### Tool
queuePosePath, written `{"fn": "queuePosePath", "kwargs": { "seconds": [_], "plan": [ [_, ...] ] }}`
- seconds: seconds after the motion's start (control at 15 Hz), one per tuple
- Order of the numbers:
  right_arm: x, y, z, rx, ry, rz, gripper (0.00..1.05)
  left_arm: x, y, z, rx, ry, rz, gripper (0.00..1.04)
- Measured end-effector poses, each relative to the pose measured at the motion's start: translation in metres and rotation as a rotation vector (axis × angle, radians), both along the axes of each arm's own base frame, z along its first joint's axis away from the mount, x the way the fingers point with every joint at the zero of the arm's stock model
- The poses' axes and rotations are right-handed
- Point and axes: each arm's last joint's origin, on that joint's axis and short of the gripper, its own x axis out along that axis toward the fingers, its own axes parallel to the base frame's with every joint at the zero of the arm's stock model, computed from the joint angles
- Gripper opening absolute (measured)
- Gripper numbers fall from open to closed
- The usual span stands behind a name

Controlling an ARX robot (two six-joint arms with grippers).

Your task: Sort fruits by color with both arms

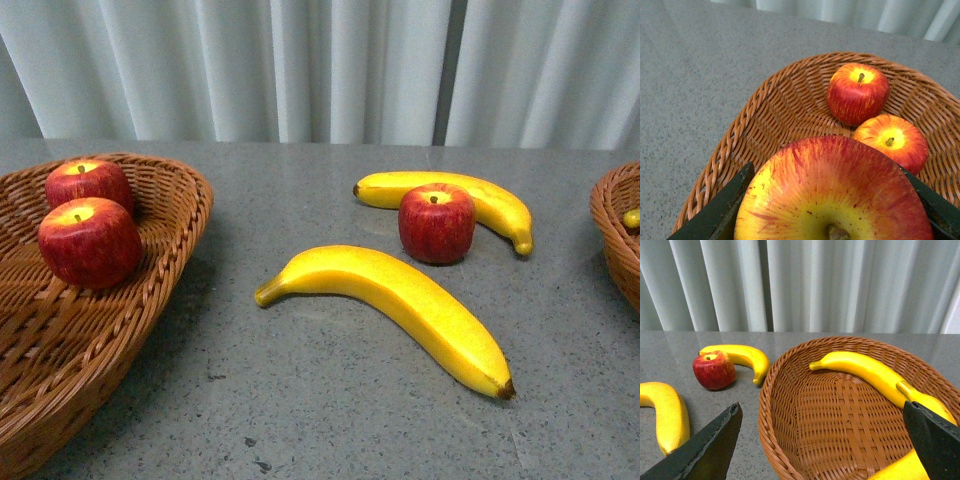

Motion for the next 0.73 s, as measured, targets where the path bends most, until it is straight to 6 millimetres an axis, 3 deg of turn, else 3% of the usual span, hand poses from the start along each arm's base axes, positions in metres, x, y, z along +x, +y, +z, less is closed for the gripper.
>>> {"fn": "queuePosePath", "kwargs": {
  "seconds": [0.07,0.2,0.27,0.4,0.53,0.73],
  "plan": [
    [0.0,0.0,0.0,0.0,0.0,0.0,0.98,0.0,0.001,-0.002,-0.006,0.012,0.006,0.71],
    [0.0,0.0,0.0,0.0,0.0,0.0,0.98,-0.003,0.0,-0.007,-0.03,0.037,0.011,0.98],
    [0.0,0.0,0.0,0.0,0.0,0.0,0.98,-0.006,-0.003,-0.005,-0.042,0.032,0.002,0.99],
    [0.0,0.0,0.0,0.0,0.0,0.0,0.98,-0.004,-0.018,0.02,-0.055,-0.09,-0.066,0.98],
    [0.0,0.0,0.0,0.0,0.0,0.0,0.98,0.018,-0.044,0.051,-0.04,-0.195,-0.273,0.98],
    [0.0,0.0,0.0,0.0,0.0,0.0,0.98,0.073,-0.094,0.045,0.017,-0.11,-0.613,0.98]
  ]
}}
